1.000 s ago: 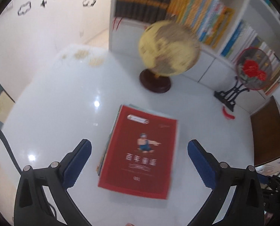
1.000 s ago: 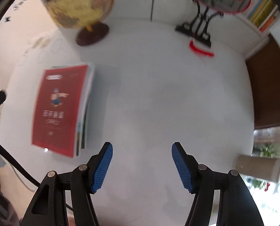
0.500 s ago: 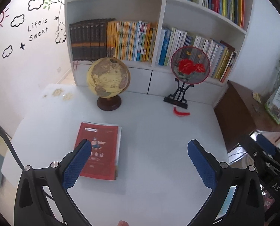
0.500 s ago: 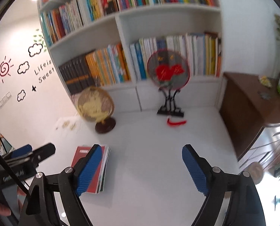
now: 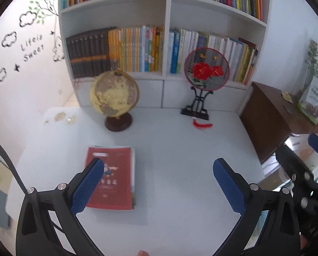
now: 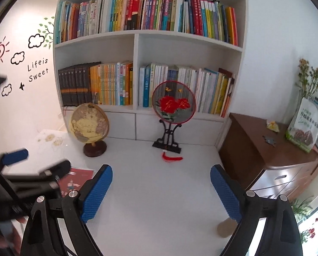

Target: Organize books

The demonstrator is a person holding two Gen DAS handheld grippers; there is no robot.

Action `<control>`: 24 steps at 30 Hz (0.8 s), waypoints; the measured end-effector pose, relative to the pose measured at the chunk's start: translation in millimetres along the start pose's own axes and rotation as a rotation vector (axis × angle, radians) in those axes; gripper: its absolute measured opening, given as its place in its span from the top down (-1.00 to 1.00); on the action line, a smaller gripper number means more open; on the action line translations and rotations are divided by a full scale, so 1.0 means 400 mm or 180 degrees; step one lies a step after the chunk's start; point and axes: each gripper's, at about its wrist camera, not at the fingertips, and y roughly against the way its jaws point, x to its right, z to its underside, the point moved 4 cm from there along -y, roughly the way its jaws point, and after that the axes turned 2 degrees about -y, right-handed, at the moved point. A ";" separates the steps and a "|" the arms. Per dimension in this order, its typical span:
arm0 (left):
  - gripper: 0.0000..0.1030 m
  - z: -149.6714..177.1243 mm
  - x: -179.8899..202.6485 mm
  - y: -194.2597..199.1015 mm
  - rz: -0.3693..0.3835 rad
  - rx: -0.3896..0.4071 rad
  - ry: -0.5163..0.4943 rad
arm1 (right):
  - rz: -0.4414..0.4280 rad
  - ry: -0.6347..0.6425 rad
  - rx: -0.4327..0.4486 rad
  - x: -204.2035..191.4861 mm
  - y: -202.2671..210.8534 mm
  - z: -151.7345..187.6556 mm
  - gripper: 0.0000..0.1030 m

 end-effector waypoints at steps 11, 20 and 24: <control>-0.98 0.016 -0.031 -0.014 0.0064 0.0008 0.0102 | -0.0141 -0.0213 -0.0182 -0.011 -0.043 0.015 -0.79; -0.98 0.015 -0.042 -0.011 0.0055 0.0047 0.0075 | -0.0141 -0.0233 -0.0224 -0.026 -0.047 0.024 -0.79; -0.98 0.015 -0.043 -0.011 0.0062 0.0060 0.0068 | -0.0123 -0.0213 -0.0234 -0.026 -0.050 0.023 -0.79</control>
